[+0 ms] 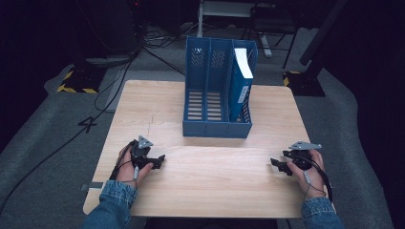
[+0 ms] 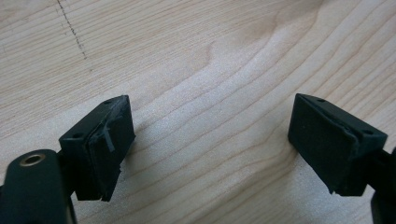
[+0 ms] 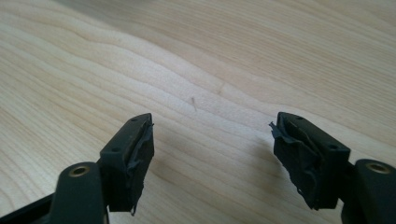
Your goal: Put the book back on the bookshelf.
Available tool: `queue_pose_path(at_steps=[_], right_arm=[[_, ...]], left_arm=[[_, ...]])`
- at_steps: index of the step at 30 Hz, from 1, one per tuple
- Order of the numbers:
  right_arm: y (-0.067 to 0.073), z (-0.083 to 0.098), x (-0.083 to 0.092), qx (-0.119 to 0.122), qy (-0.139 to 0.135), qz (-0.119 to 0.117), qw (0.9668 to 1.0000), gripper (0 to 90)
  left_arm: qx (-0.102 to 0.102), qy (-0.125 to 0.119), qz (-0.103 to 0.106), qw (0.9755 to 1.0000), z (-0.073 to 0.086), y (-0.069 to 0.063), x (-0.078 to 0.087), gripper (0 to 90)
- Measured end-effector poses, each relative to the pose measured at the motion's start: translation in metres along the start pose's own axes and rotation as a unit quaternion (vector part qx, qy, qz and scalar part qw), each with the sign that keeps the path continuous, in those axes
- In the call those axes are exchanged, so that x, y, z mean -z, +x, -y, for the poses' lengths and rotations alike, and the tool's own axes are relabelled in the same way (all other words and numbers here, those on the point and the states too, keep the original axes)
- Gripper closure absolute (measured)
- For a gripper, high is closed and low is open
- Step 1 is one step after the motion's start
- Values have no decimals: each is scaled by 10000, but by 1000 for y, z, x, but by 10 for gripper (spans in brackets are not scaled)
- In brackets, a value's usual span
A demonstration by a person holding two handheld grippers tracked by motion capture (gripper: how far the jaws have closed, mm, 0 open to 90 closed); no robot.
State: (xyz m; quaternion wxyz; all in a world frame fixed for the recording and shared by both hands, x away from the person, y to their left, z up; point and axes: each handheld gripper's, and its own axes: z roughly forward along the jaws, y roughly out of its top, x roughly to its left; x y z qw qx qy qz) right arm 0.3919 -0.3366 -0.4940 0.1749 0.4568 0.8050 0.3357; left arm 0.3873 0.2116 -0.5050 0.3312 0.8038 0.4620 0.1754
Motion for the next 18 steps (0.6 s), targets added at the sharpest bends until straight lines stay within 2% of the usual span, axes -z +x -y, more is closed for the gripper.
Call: queue_pose_path(at_steps=[2,4,5,6,7,18], right_arm=[[2,2,-4,177,-43,29,9998,248],[3,2,-6,182,-75,76,9998,227],[4,3,-7,157,-110,101,9998,204],[7,6,-10,4,-236,254,9994,115],[7,6,-10,-41,-202,304,9993,103],[6,5,-12,-94,-181,366,9991,72]], left_arm=[[7,-2,3,10000,0,0,0,150],[23,-10,7,10000,0,0,0,150],[9,-2,3,10000,0,0,0,150],[6,-2,3,10000,0,0,0,150],[4,5,-2,10000,0,0,0,149],[6,-2,3,10000,0,0,0,150]])
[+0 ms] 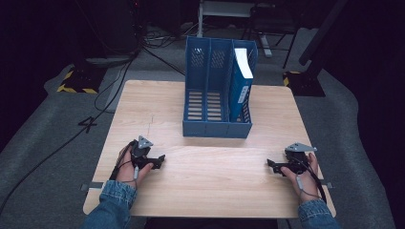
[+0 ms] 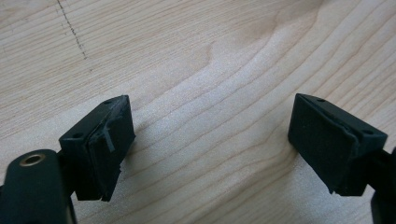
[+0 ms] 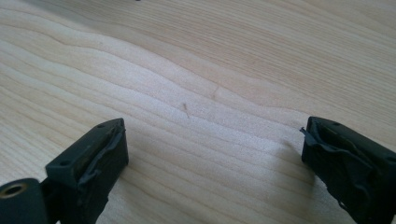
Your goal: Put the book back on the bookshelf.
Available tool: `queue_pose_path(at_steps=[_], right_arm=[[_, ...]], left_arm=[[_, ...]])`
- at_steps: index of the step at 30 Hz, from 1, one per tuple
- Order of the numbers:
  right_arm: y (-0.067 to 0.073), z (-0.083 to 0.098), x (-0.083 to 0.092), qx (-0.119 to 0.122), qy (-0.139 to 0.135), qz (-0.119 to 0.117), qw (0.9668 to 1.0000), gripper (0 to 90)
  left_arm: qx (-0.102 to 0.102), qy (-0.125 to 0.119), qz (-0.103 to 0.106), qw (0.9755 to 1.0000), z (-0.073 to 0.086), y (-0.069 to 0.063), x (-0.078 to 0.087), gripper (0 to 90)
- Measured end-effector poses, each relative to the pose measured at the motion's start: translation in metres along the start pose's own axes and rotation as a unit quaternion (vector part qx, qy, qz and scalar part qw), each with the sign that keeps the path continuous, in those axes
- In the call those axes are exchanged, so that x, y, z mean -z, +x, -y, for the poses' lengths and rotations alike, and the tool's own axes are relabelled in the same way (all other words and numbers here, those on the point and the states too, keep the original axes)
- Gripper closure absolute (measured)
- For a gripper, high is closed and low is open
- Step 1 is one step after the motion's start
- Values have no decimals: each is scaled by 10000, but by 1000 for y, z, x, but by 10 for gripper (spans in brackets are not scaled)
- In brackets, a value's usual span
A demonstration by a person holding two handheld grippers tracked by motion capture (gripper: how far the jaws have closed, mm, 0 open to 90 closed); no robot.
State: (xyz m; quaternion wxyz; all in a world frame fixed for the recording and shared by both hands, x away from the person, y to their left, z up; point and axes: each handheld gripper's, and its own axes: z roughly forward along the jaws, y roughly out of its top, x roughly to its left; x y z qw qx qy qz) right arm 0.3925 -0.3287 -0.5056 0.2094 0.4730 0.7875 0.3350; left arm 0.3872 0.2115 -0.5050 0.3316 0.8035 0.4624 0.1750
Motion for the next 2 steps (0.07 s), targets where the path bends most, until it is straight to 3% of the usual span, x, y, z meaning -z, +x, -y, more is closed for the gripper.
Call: queue_pose_path(at_steps=[2], right_arm=[[0,0,0,-17,2,19,10000,72]], left_arm=[[-1,5,-5,10000,0,0,0,150]])
